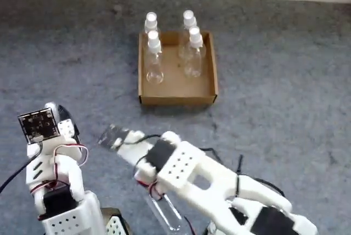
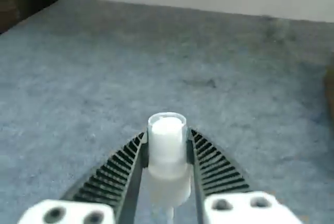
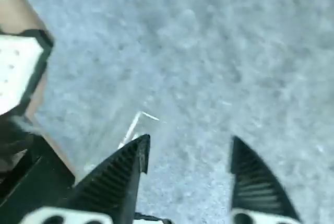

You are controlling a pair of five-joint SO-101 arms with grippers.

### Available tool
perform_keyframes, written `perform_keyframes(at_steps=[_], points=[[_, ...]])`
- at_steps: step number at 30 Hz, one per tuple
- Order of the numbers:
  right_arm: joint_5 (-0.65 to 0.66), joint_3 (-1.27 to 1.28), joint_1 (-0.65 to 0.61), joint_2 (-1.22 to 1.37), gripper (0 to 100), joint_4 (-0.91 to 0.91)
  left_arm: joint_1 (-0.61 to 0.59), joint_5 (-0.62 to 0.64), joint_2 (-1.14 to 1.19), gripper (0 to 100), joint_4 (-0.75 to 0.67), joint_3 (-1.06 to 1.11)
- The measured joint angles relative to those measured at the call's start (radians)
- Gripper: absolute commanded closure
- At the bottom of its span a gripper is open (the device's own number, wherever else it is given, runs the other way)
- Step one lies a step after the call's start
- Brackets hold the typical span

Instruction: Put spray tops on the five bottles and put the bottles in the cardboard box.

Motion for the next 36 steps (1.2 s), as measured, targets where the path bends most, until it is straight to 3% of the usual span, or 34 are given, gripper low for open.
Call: perform_keyframes(at_steps=[4,11,20,28,32,36], points=[[-0.008,-0.012,-0.066,0.071,69.7,0.000,-0.008,0.000,0.000,100,-0.011,0.051],[-0.078,-0.012,-0.080,0.143,69.7,-0.120,-0.008,0.000,-0.002,100,-0.017,0.063],[-0.117,-0.012,-0.068,0.287,73.8,-0.129,-0.008,0.000,-0.002,100,-0.018,0.081],[-0.117,-0.014,0.121,0.241,81.0,-0.025,-0.008,0.000,-0.002,100,-0.018,0.087],[-0.106,0.008,0.285,0.215,81.0,-0.005,-0.008,0.000,-0.002,100,-0.018,0.089],[0.020,0.043,0.491,0.209,81.0,-0.003,-0.008,0.000,-0.002,100,-0.018,0.089]])
